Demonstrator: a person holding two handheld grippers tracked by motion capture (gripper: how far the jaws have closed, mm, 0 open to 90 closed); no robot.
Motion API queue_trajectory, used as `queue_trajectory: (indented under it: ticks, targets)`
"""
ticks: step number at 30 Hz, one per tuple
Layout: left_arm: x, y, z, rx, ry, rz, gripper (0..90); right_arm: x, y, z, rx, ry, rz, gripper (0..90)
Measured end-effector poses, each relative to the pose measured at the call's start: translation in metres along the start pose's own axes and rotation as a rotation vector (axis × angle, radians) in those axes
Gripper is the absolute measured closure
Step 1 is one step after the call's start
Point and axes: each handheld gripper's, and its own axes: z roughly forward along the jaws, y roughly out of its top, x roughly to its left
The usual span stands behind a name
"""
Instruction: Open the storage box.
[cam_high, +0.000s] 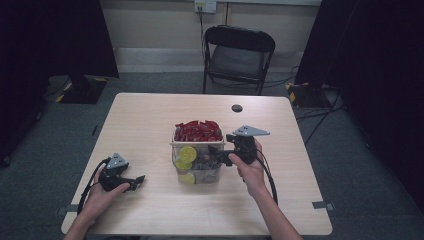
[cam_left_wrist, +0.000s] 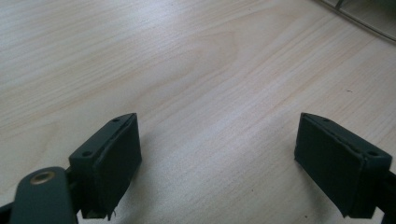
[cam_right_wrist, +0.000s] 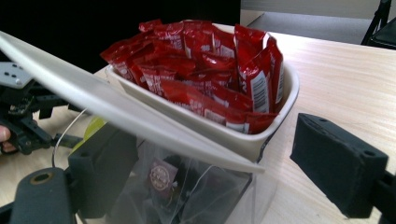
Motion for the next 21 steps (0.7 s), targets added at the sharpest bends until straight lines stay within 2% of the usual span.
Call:
queue_trajectory:
  ticks: [13,21]
  targets:
    - [0.0001,0.0000,0.0000,0.000,0.000,0.001,14.0,-0.0069,0.0046,0.0064,-0.013,0.002,0.015,13.8]
    - [0.0002,0.0000,-0.0001,0.000,0.000,0.001,14.1,-0.0084,0.0074,0.0091,-0.021,-0.014,0.020,13.8]
